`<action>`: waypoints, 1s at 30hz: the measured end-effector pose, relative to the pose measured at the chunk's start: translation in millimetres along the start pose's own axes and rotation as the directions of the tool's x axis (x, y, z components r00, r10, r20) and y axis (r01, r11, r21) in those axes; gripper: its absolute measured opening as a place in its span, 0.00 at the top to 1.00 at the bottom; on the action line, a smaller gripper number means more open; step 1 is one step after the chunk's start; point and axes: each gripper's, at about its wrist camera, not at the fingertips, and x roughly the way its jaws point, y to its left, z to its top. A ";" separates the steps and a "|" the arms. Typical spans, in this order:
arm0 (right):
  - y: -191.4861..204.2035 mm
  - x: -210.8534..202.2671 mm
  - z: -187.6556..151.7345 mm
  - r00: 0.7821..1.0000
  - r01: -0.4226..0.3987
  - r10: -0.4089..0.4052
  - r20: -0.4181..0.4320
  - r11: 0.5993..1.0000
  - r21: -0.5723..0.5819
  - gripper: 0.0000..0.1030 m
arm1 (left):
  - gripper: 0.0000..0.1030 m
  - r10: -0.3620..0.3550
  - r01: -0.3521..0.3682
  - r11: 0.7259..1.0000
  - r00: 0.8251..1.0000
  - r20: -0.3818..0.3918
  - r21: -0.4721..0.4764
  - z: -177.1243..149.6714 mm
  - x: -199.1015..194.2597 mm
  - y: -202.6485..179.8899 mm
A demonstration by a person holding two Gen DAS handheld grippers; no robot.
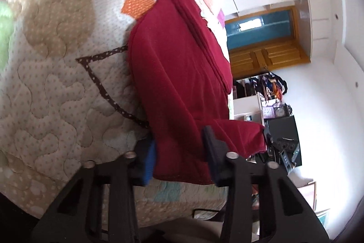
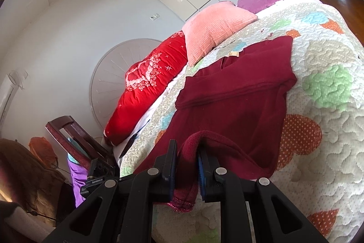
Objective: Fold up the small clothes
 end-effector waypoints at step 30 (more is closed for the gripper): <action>3.6 34.4 58.9 0.997 -0.079 0.078 -0.007 0.994 -0.074 0.83 | 0.89 0.037 -0.073 0.948 0.992 0.122 0.309 111.5 9.6 -94.8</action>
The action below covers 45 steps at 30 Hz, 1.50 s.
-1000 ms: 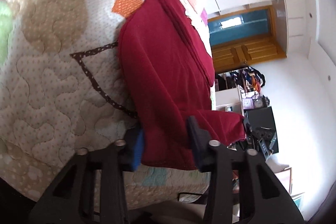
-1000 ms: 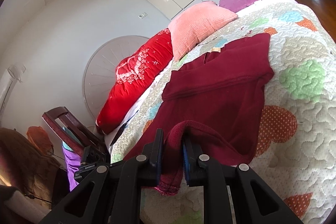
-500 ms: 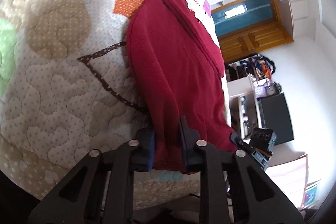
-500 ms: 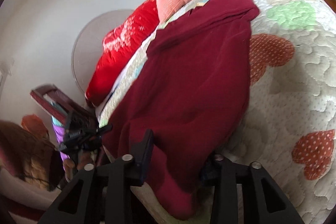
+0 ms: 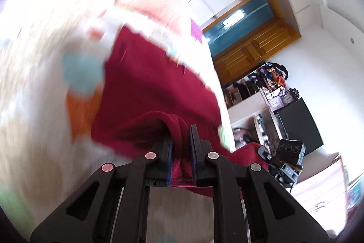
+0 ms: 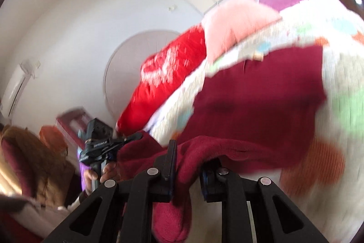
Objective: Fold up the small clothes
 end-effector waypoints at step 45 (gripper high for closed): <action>-131.3 95.5 130.7 0.709 0.704 -0.702 0.069 0.710 -0.013 0.64 | 0.22 0.504 -0.505 0.863 0.863 0.024 0.031 157.7 204.5 69.5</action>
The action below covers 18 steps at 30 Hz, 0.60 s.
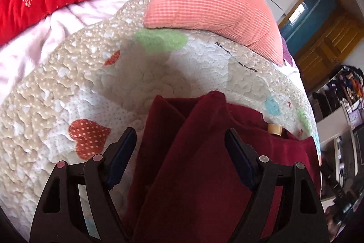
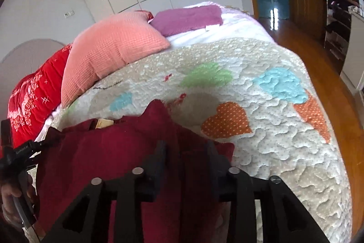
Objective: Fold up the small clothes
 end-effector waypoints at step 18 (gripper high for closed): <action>50.6 85.8 0.0 0.990 0.014 -0.031 -0.140 0.992 -0.124 0.64 | 0.22 0.160 -0.160 0.985 0.987 -0.006 -0.067 19.4 45.1 13.5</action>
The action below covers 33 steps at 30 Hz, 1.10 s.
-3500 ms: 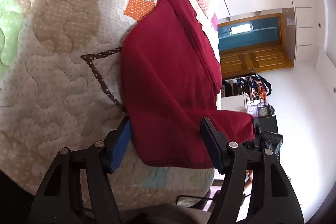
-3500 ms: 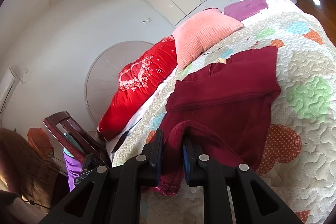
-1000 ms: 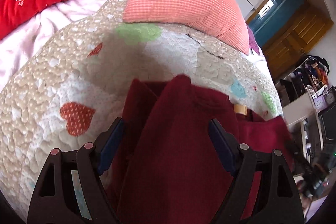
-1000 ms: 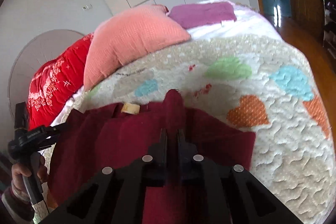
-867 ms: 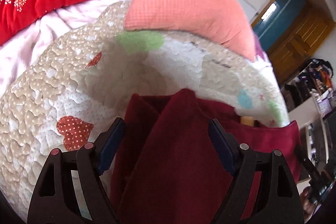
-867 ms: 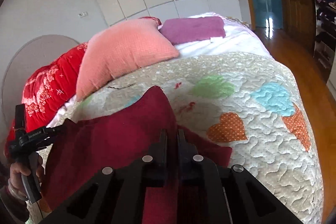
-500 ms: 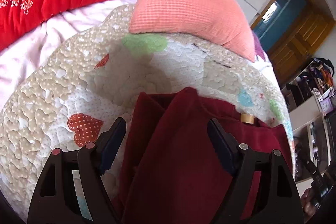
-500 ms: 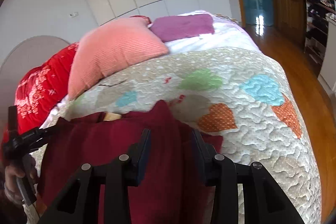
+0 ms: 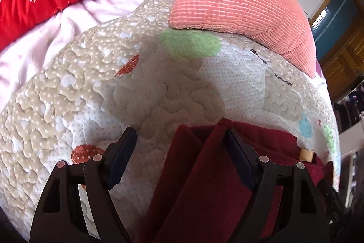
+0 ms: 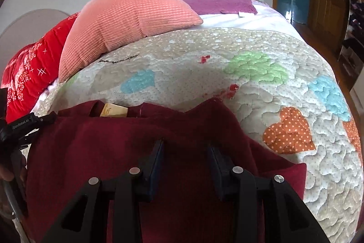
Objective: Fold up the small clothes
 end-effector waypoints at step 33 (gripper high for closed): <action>74.2 -130.5 -89.2 0.990 -0.128 0.132 0.048 0.989 -0.080 0.56 | 0.22 -0.035 0.021 0.987 0.996 0.087 0.159 -125.3 -129.1 29.5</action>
